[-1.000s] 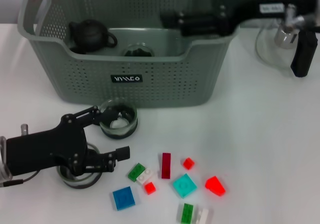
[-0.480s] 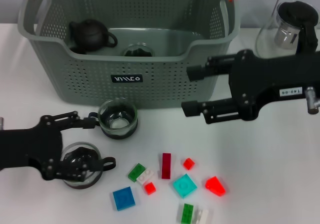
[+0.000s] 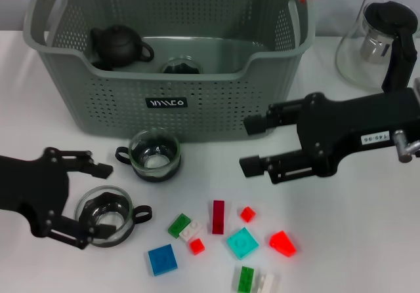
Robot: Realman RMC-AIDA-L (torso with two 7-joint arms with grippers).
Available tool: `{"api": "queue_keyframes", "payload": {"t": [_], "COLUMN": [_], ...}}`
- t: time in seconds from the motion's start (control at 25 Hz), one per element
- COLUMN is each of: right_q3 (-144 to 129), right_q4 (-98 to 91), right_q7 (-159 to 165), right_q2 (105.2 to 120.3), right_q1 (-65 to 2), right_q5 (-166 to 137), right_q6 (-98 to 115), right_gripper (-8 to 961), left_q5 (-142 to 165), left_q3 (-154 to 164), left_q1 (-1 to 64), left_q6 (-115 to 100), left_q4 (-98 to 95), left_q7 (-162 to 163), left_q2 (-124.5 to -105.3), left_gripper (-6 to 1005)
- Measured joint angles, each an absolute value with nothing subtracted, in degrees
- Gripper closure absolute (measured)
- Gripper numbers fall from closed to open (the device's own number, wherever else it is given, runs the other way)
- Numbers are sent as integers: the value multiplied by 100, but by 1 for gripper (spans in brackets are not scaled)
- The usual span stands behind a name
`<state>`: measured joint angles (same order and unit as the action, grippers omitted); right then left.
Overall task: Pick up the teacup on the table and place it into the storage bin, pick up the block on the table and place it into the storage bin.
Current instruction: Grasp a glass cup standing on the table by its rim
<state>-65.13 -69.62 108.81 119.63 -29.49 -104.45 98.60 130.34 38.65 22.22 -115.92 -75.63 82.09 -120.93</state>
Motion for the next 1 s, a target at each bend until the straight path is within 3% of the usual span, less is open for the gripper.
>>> {"api": "queue_keyframes", "payload": {"t": [0.6, 1.0], "right_q3": [-6283, -6231], "right_q4": [-6420, -6318], "right_q7": [10737, 10605], "right_q2": [11842, 11829], "right_q1": [-3349, -3400], "right_q5": [-11586, -11611], "right_q6": [9886, 9971], "right_gripper": [177, 33], "left_q5": [13463, 14219], "left_q3": [4967, 5368], "left_q1": [2562, 2639], "left_q6": [-11575, -11437], "left_q4": [-7764, -7787], "left_q7": [9503, 9747], "left_q2": [-12233, -12402], "left_gripper": [139, 140]}}
